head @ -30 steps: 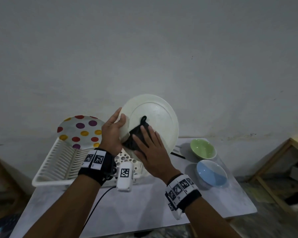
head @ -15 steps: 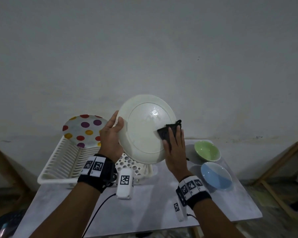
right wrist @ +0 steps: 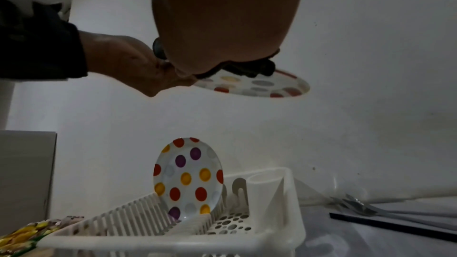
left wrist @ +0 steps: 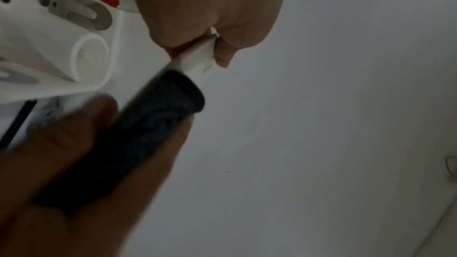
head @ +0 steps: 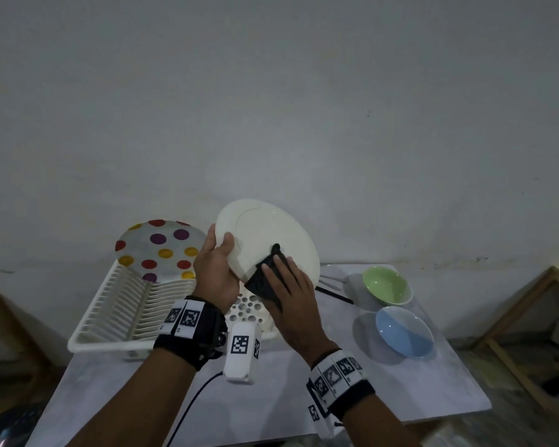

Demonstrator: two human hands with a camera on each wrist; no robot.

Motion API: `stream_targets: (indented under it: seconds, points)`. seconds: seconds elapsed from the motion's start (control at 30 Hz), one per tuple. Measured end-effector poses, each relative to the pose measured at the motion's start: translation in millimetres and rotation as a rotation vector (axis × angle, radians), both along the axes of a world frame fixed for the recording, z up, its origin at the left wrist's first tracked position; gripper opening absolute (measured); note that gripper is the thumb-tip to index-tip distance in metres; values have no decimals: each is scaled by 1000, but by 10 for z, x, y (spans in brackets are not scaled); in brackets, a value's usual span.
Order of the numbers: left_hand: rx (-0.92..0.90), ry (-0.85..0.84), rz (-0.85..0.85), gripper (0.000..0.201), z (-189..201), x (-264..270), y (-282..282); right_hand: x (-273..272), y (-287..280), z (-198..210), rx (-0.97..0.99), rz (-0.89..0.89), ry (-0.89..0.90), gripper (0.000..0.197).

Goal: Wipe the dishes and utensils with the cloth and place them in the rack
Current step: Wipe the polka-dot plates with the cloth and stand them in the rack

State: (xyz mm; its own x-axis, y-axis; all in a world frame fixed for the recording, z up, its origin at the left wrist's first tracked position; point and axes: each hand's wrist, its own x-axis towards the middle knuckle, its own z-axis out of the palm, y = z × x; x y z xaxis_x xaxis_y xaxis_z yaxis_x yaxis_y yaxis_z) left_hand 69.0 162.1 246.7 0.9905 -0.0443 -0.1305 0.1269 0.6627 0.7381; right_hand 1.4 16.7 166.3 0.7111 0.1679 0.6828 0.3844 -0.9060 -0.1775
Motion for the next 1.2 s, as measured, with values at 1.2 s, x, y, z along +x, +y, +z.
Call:
stream_targets:
  seconds: [1.2]
  points:
    - [686,-527,-123,49,-162,529,1699,555,125,663,1057,298,388,40]
